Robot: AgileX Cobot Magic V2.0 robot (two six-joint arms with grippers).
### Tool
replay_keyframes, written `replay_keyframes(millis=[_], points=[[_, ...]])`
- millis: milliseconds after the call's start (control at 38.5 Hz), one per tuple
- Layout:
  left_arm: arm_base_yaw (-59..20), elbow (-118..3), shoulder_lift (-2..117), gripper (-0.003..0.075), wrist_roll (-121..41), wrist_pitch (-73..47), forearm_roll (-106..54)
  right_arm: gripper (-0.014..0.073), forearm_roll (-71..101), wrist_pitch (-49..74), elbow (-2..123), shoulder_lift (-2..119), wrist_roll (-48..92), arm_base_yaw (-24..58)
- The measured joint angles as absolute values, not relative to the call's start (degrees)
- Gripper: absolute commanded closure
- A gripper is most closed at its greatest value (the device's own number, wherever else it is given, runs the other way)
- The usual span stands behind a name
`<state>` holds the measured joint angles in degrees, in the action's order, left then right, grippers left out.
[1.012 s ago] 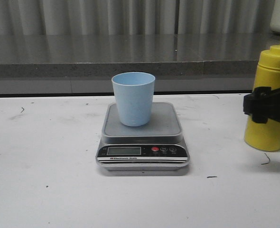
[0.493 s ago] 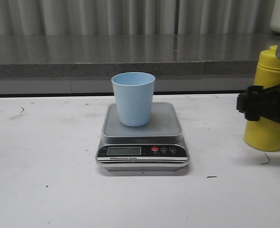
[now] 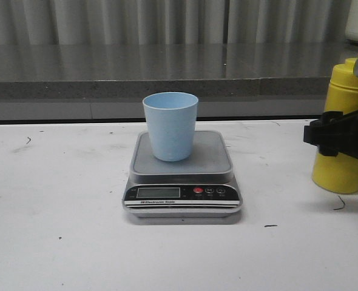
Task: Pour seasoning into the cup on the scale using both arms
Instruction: 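Move the right gripper to the yellow bottle and grasp its body, then lift the yellow bottle and tilt its nozzle down toward the cup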
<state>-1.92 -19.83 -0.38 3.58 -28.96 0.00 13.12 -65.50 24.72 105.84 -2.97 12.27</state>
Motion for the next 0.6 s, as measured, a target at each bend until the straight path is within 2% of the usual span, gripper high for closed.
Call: replay_keyframes(millis=[311,597], points=[[-1.92,-19.83,-0.38,0.074,3.58,-28.96,0.0,0.0265,10.26,-61.91,24.14,101.62,6.07,12.27],[-1.92,-19.83,-0.38,0.074,3.58,-28.96,0.0,0.0265,3.83,-41.33,28.34,91.62,17.85,12.27]])
